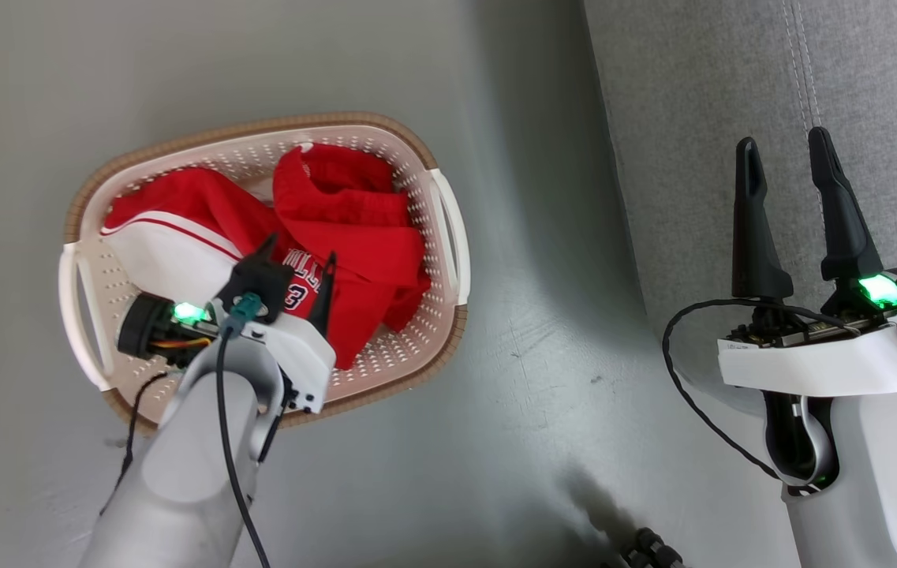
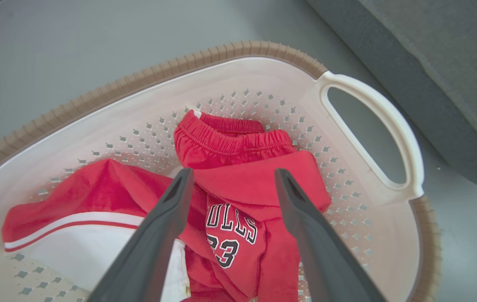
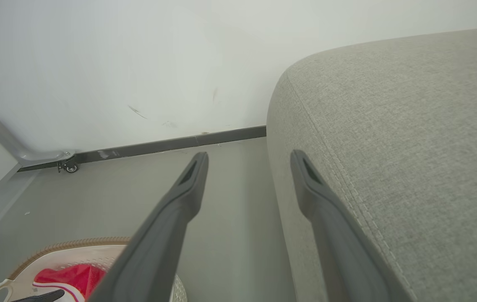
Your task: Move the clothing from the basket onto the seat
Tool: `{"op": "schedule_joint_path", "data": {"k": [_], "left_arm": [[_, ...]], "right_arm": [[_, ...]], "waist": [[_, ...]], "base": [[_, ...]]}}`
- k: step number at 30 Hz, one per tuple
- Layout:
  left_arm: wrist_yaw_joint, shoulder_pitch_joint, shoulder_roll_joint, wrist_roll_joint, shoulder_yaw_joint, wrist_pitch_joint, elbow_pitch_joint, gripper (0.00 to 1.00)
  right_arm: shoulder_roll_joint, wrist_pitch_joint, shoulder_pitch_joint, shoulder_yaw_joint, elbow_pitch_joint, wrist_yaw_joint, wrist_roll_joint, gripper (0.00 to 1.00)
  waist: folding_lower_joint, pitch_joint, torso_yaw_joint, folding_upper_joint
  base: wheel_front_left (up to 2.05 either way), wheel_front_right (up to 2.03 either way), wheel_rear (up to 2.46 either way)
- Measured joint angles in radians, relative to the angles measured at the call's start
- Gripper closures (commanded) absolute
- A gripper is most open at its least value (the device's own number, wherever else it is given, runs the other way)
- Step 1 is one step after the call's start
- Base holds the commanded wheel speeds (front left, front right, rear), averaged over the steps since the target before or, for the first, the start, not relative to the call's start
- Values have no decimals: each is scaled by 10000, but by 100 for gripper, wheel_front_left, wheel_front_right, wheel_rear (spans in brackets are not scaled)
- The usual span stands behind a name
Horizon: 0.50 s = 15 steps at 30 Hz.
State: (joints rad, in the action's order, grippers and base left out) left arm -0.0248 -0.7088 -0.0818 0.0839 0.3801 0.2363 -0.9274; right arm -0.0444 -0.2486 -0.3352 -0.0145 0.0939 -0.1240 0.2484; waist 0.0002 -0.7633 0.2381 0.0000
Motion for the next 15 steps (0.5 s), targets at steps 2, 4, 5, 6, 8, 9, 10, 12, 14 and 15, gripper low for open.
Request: {"op": "schedule_joint_path", "data": {"k": [2, 4, 5, 6, 8, 9, 10, 12, 14, 15], "left_arm": [[50, -142, -52, 2, -31, -27, -82, 0], [86, -311, -44, 2, -44, -77, -138, 0], [86, -384, -35, 2, -44, -77, -157, 0], [86, -452, -23, 2, -46, -77, -199, 0], [86, -566, -4, 2, -50, -107, -311, 0], [86, -601, -6, 2, -54, -119, -360, 0], [88, -640, -12, 4, -63, -127, -410, 0], [98, -741, -23, 17, -84, -176, -500, 0], [165, -849, -27, 19, -121, -178, -570, 0], [165, -912, -29, 25, -150, -211, -614, 0]], "right_arm": [[0, -10, -5, 0, -15, -2, 29, 0], [2, -10, -15, 2, -36, -2, 69, 0], [2, -10, -41, 0, -36, -2, 73, 0], [2, -10, -101, 0, -38, -2, 73, 0], [2, -27, -203, -8, -111, -2, 90, 0], [2, -38, -207, -17, -151, -2, 115, 0], [2, -38, -207, -25, -165, -4, 161, 0], [2, -38, -207, -29, -178, -2, 171, 0], [2, -38, -209, -35, -184, -2, 171, 0], [2, -38, -212, -38, -186, -2, 171, 0]], "waist": [[0, -83, 69, 0], [0, -167, 135, 0], [0, -207, 166, 0], [0, -248, 196, 0], [0, -328, 251, 0], [0, -368, 277, 0], [0, -407, 301, 0], [0, -483, 344, 0], [0, -557, 381, 0], [0, -593, 397, 0]], "base": [[0, 0, 0], [0, 0, 0], [0, 0, 0], [0, 0, 0], [0, 0, 0], [0, 0, 0], [0, 0, 0], [0, 0, 0], [0, 0, 0], [0, 0, 0]]}}
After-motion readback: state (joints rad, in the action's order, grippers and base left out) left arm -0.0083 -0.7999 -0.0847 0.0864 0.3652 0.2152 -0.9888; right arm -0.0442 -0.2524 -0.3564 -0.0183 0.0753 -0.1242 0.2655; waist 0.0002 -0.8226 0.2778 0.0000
